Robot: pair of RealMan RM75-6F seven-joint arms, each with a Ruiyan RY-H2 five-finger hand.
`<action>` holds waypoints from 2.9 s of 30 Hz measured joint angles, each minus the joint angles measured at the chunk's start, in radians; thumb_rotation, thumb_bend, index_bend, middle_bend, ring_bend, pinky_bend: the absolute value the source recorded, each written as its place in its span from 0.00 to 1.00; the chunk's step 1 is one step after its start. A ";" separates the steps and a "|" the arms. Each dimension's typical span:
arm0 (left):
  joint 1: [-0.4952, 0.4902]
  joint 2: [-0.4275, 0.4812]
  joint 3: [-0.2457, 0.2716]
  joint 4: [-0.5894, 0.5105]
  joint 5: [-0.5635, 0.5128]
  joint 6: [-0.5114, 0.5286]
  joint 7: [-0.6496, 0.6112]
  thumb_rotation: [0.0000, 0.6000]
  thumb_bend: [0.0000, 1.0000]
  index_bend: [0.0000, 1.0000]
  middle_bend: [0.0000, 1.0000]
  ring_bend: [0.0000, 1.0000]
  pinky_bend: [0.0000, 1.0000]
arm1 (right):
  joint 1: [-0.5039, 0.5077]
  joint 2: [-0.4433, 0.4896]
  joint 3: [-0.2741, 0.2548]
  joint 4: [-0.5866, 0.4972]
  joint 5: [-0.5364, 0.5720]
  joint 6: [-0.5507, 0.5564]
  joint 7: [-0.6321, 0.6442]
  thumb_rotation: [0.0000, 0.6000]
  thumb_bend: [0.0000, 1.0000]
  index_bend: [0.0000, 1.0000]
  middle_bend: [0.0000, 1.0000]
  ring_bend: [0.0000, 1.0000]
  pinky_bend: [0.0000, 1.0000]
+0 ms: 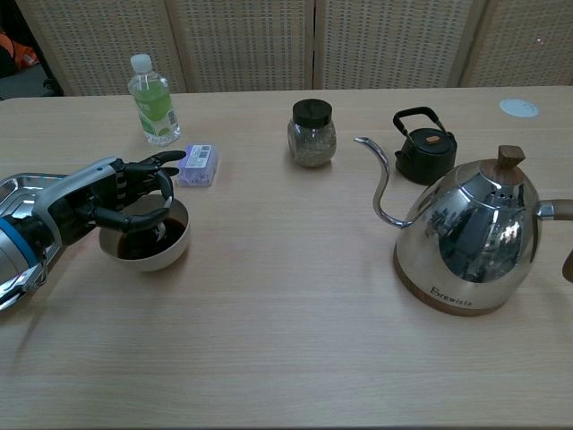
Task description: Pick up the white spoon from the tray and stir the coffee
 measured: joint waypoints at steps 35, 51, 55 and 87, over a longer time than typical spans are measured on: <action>-0.032 -0.034 -0.038 0.044 -0.023 -0.044 -0.008 1.00 0.51 0.69 0.00 0.00 0.00 | 0.003 0.005 -0.004 -0.004 -0.002 -0.007 0.011 1.00 0.00 0.06 0.00 0.00 0.00; 0.007 0.003 0.015 -0.018 0.021 0.013 -0.010 1.00 0.52 0.69 0.00 0.00 0.00 | -0.001 0.010 -0.009 -0.013 -0.014 0.004 0.017 1.00 0.00 0.06 0.00 0.00 0.00; 0.001 0.004 0.009 -0.036 0.021 0.013 -0.009 1.00 0.51 0.69 0.00 0.00 0.00 | -0.001 0.012 -0.010 -0.013 -0.017 0.006 0.019 1.00 0.00 0.06 0.00 0.00 0.00; -0.015 0.006 -0.025 -0.049 -0.006 -0.014 0.089 1.00 0.26 0.38 0.00 0.00 0.00 | 0.000 0.013 -0.011 -0.015 -0.016 0.004 0.020 1.00 0.00 0.06 0.00 0.00 0.00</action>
